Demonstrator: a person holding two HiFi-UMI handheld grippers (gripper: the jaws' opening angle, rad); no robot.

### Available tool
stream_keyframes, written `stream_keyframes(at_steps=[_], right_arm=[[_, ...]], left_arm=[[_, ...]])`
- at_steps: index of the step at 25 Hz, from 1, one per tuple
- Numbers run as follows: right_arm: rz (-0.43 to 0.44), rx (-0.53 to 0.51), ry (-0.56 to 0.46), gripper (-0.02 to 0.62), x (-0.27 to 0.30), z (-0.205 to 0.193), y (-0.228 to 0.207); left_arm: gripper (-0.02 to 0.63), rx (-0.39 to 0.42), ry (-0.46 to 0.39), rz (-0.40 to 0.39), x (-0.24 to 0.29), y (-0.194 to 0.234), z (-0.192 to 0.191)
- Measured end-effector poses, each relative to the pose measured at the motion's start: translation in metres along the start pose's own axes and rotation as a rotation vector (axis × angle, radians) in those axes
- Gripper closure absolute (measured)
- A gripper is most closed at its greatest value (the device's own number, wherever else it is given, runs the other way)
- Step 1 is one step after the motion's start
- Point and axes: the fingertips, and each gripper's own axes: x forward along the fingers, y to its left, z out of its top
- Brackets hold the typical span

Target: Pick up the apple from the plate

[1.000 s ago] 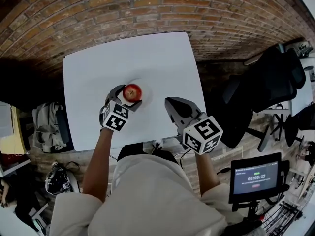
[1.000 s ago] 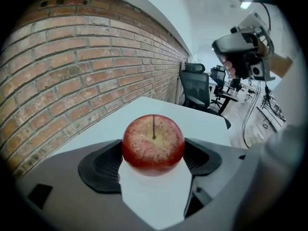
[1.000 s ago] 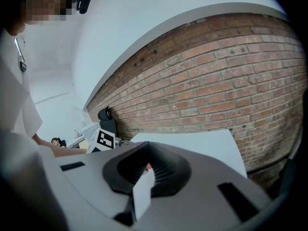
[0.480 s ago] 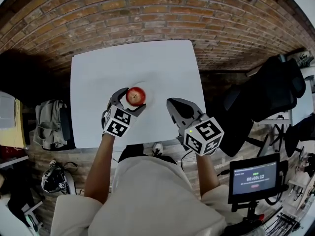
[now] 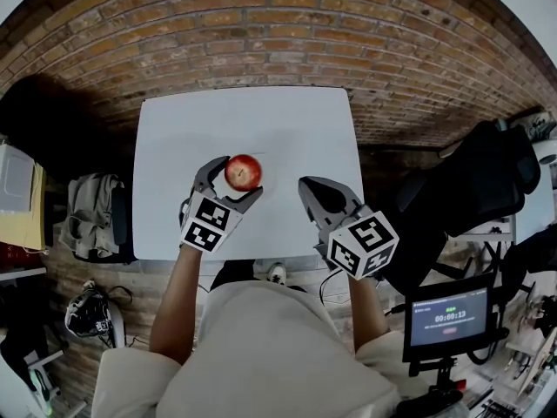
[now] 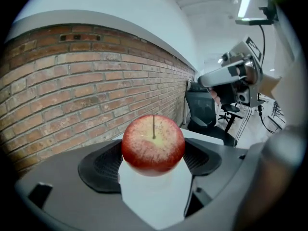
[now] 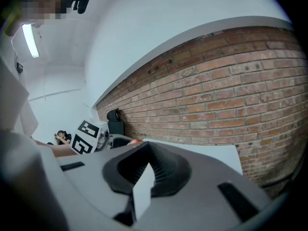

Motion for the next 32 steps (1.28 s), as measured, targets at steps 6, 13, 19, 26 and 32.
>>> stream_keyframes(at_steps=[6,13,19,26,32], right_arm=[[0.03,-0.039,-0.012,0.594,0.001,0.01,0.014],[0.045,-0.075,-0.029,0.594,0.001,0.025,0.023],[0.044,-0.097,-0.058,0.594,-0.002,0.041,0.025],[0.051,-0.121,-0.074,0.594,0.001,0.051,0.028],[0.055,-0.133,-0.084,0.594,0.002,0.058,0.031]], left_arm=[[0.21,0.001,-0.059,0.029,-0.024,0.002,0.015],[0.21,0.006,-0.113,0.047,-0.048,0.003,0.032],[0.21,0.019,-0.171,0.06,-0.067,0.0,0.052],[0.209,0.032,-0.23,0.069,-0.085,0.004,0.07],[0.21,0.042,-0.259,0.083,-0.097,0.01,0.077]])
